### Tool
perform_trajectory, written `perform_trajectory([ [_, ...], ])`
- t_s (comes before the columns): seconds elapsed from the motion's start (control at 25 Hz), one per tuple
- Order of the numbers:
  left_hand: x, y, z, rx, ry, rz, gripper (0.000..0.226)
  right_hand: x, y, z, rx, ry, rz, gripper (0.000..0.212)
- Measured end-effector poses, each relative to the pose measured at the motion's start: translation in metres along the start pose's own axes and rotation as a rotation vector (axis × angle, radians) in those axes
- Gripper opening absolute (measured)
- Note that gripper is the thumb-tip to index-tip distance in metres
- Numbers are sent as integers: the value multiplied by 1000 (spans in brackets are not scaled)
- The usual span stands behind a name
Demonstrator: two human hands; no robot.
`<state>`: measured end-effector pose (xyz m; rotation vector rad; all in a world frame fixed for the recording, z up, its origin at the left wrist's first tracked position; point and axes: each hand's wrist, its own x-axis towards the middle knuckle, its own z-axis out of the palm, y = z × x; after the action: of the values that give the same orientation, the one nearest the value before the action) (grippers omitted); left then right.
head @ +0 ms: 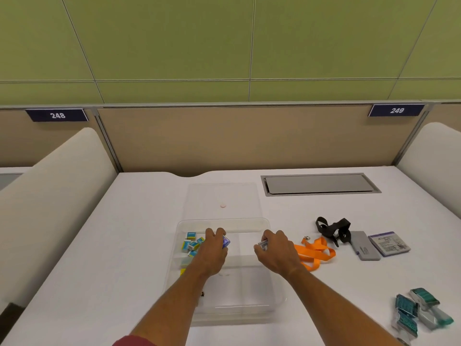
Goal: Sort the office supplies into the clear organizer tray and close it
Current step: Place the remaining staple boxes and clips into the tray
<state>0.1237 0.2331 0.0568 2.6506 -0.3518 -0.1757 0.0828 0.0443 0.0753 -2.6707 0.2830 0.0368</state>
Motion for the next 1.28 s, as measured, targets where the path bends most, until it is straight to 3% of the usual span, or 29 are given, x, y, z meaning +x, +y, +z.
perform_trajectory([
  [0.4, 54, -5, 21, 26, -26, 7, 26, 37, 5, 8, 53, 11, 16, 28],
  [0.68, 78, -10, 37, 46, -49, 29, 48, 51, 8, 14, 62, 24, 15, 30],
  [1.0, 68, -16, 32, 262, -155, 127, 49, 53, 0, 19, 61, 3, -30, 34],
  [1.28, 56, -27, 7, 275, -27, 143, 63, 59, -24, 27, 72, -67, -79, 41],
])
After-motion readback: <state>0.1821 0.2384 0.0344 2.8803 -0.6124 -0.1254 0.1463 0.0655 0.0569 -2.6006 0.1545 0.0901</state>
